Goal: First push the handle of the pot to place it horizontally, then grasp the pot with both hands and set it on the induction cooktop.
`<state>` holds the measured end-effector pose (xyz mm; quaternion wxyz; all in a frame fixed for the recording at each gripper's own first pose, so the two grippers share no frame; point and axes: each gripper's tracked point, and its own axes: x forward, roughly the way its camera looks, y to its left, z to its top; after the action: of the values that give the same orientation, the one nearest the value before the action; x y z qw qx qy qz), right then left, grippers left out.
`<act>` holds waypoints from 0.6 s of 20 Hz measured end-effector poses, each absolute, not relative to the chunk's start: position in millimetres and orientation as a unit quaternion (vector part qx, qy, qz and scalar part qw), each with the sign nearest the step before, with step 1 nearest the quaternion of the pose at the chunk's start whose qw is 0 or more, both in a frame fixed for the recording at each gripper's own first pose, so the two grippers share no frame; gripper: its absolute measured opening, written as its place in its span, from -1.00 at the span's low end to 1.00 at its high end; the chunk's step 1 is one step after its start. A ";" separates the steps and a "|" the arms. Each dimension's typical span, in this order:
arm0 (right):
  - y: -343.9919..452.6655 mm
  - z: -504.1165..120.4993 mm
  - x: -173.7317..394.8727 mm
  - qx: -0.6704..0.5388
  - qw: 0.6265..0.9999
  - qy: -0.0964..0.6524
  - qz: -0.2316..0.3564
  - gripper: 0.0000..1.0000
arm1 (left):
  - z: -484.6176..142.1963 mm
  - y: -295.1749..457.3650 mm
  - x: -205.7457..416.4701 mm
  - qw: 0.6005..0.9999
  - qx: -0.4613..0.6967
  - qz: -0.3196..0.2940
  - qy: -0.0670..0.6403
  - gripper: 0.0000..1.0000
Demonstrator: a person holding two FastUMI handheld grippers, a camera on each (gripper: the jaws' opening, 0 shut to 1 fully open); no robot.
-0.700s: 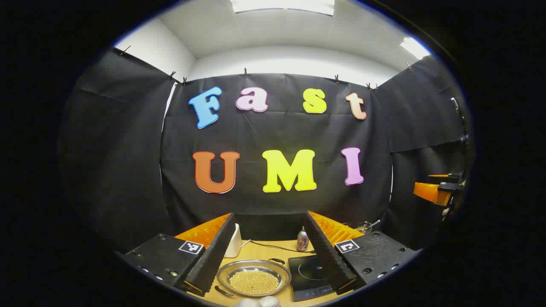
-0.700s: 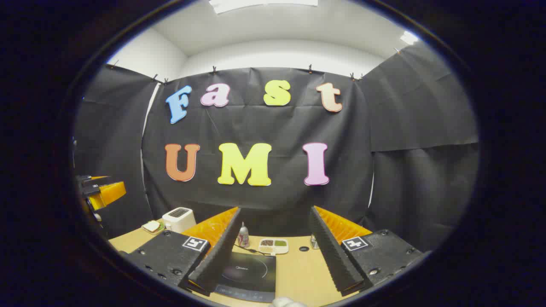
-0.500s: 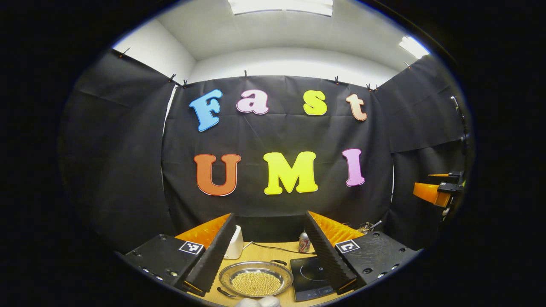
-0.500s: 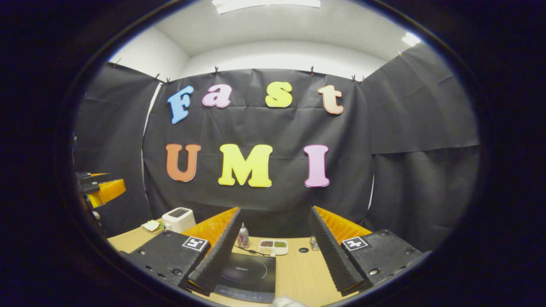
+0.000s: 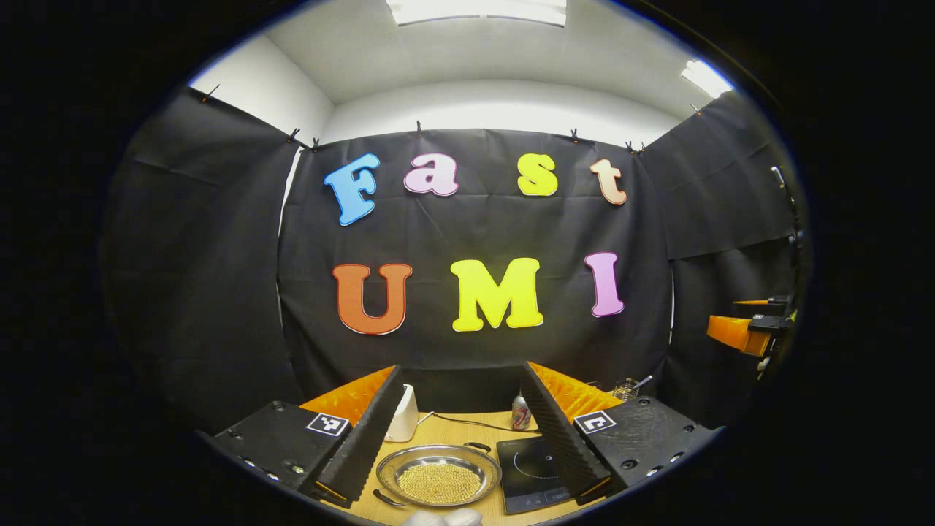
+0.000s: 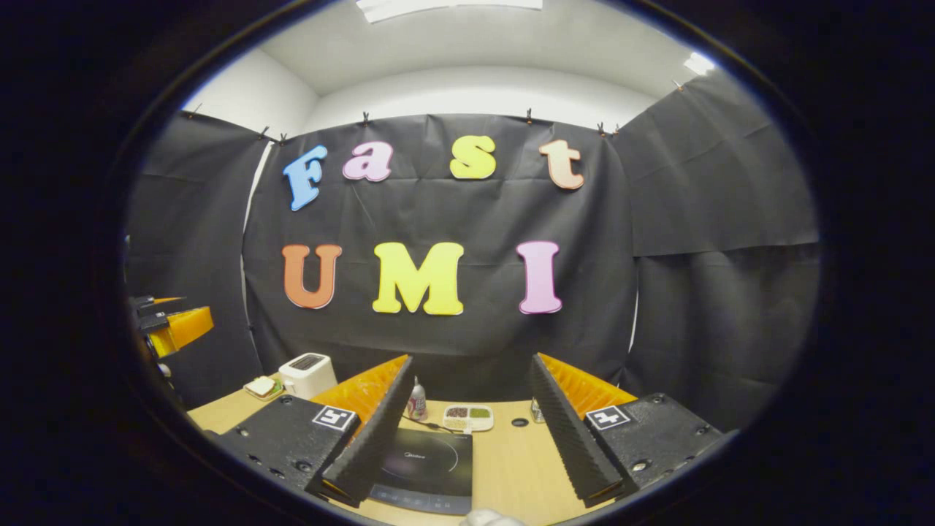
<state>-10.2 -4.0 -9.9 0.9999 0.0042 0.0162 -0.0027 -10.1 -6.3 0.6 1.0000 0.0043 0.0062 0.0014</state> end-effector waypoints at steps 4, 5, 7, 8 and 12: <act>-7.2 -16.4 -13.3 -0.001 1.000 0.023 -0.008 0.93 | -4.3 -3.9 -12.8 1.000 0.005 0.002 0.018 0.92; -7.7 -19.8 -14.7 0.000 1.000 0.025 -0.008 0.94 | -7.0 -2.8 -12.4 1.000 0.003 0.000 0.021 0.65; -10.5 -21.6 -16.0 0.000 1.000 0.029 -0.011 0.93 | -9.9 -5.4 -13.8 1.000 0.001 -0.009 0.029 0.32; -12.8 -23.4 -17.1 -0.001 0.999 0.031 -0.015 0.93 | -8.1 -4.4 -13.6 1.000 0.002 -0.009 0.025 0.17; -13.6 -26.8 -20.7 0.000 0.999 0.036 -0.017 0.93 | -15.5 5.2 -8.2 1.000 -0.004 -0.004 0.029 -0.72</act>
<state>-20.7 -13.6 -26.8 0.9992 0.0000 0.0357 -0.0175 -8.2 5.2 -15.5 0.9996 -0.0037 0.0288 -0.0039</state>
